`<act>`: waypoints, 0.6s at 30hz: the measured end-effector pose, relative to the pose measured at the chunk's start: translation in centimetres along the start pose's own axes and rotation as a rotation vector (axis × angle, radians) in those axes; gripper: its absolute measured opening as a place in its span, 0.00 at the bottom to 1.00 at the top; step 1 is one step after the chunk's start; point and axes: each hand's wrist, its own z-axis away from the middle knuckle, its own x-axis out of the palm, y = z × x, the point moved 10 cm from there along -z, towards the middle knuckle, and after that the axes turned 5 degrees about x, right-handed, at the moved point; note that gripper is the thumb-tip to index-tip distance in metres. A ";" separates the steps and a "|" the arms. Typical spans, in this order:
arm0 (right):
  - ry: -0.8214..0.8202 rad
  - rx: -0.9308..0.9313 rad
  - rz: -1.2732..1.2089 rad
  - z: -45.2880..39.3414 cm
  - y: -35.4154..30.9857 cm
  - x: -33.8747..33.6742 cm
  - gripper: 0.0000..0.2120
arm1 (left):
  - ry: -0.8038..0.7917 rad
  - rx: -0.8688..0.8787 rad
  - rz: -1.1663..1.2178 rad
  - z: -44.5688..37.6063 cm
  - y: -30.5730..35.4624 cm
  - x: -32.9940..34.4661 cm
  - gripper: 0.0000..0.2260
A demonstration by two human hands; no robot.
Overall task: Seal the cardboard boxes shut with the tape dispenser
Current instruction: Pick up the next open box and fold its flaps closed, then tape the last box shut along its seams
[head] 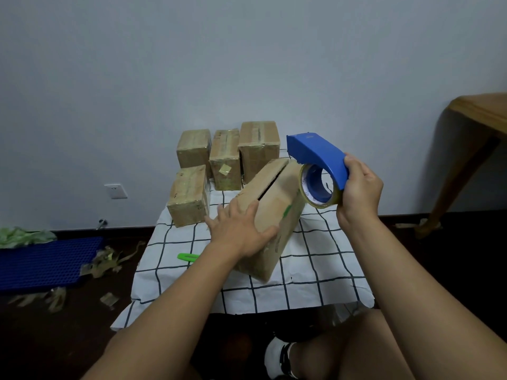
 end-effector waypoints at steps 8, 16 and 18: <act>-0.018 0.003 -0.010 -0.2 0.2 0.4 0.08 | -0.069 0.195 0.030 -0.8 0.0 -0.6 0.50; -0.040 -0.009 0.025 -0.5 0.0 1.9 0.06 | -0.226 0.476 -0.161 -2.4 -2.1 -2.1 0.45; -0.045 -0.006 0.044 -0.5 0.4 2.4 0.07 | -0.217 0.489 -0.178 -2.3 -2.2 -1.9 0.44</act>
